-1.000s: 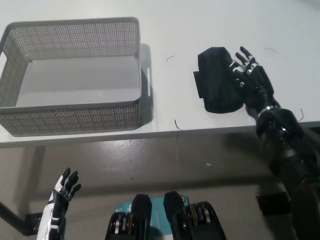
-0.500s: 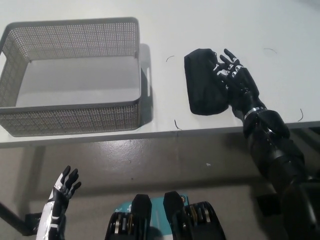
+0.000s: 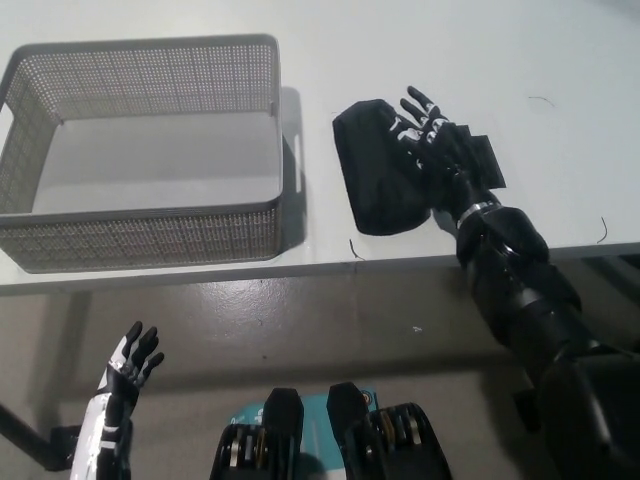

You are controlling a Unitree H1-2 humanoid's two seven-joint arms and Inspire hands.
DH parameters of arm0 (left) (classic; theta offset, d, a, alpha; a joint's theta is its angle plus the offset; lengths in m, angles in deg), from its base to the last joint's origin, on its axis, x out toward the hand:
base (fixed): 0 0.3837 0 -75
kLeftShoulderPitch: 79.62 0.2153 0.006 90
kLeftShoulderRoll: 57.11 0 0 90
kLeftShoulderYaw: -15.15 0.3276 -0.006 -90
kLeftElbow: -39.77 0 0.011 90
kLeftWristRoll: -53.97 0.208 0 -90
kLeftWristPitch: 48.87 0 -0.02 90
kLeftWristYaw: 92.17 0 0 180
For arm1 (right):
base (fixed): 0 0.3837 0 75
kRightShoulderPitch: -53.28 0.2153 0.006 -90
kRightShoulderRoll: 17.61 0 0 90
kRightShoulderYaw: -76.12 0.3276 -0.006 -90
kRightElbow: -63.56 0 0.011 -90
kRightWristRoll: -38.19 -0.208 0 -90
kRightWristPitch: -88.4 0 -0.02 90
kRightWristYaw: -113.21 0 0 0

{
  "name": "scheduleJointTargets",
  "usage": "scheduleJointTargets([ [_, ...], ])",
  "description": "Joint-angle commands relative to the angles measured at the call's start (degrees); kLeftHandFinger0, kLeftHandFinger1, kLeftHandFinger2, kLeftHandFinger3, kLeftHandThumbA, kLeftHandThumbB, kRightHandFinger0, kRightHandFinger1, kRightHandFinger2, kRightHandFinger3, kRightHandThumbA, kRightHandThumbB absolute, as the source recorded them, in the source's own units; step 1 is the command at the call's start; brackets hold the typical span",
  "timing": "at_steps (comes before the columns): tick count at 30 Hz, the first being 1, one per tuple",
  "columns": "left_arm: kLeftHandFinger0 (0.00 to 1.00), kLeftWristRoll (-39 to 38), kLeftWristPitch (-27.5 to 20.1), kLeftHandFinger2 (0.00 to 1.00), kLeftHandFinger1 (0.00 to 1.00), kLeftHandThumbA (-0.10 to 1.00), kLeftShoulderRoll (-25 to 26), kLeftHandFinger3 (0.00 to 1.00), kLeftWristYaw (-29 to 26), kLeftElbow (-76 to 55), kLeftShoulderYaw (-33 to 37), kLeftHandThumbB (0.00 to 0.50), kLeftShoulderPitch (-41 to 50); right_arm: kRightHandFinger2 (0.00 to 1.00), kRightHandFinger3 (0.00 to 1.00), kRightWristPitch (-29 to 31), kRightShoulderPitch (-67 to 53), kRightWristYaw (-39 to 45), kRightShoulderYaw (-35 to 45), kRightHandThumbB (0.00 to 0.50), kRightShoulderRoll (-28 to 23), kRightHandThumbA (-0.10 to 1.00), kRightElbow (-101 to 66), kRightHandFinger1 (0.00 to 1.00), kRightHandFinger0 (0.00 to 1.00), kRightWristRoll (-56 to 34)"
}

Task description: Use the right hand to push the pencil case on the right hand side to the container on the left side

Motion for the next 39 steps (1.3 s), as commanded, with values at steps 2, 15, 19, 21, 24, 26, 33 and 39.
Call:
scheduleJointTargets([
  [2, 1.00, -1.10, -2.15, 1.00, 1.00, 1.00, 0.49, 1.00, 0.94, -2.27, -0.67, 0.196, -0.69, 1.00, 1.00, 1.32, 4.45, 0.08, -0.65, 0.340, 1.61, 1.00, -0.03, 1.00, 1.00, 0.72],
  [15, 1.00, -1.32, -2.15, 1.00, 1.00, 1.00, 0.36, 1.00, 0.92, -2.76, -1.15, 0.224, -1.23, 1.00, 1.00, 1.08, 4.02, 0.13, 0.11, 0.359, 5.25, 1.00, 0.15, 1.00, 1.00, -0.17],
  [19, 1.00, -1.92, -2.15, 1.00, 1.00, 1.00, 0.34, 1.00, 1.35, -2.85, -1.44, 0.220, -1.41, 1.00, 1.00, 1.30, 3.84, -0.11, 0.22, 0.333, 6.42, 1.00, 0.23, 1.00, 1.00, -0.27],
  [21, 1.00, -1.97, -2.15, 1.00, 1.00, 1.00, 0.31, 1.00, 1.47, -2.98, -1.47, 0.221, -1.49, 1.00, 1.00, 1.21, 3.75, -0.06, 0.38, 0.331, 6.93, 1.00, 0.29, 1.00, 1.00, -0.46],
  [24, 1.00, -1.83, -2.15, 1.00, 1.00, 1.00, 0.27, 1.00, 1.41, -3.08, -1.54, 0.225, -1.54, 1.00, 1.00, 1.20, 3.67, 0.08, 0.74, 0.331, 7.66, 1.00, 0.34, 1.00, 1.00, -0.85],
  [26, 1.00, -1.61, -2.15, 1.00, 1.00, 1.00, 0.16, 1.00, 1.28, -3.22, -1.50, 0.228, -1.55, 1.00, 1.00, 1.20, 3.63, -0.26, 0.45, 0.337, 8.14, 1.00, 0.39, 1.00, 1.00, -0.46],
  [33, 1.00, -2.32, -2.15, 1.00, 1.00, 1.00, 0.39, 1.00, 1.64, -3.32, -1.42, 0.235, -2.08, 1.00, 1.00, 1.92, 3.46, -1.13, 0.31, 0.353, 9.90, 1.00, 0.40, 1.00, 1.00, -0.32],
  [39, 1.00, -2.33, -2.15, 1.00, 1.00, 1.00, 0.57, 1.00, 1.88, -3.11, -1.59, 0.241, -2.32, 1.00, 1.00, 2.03, 3.52, -1.09, 0.57, 0.358, 9.76, 1.00, 0.33, 1.00, 1.00, -0.61],
])
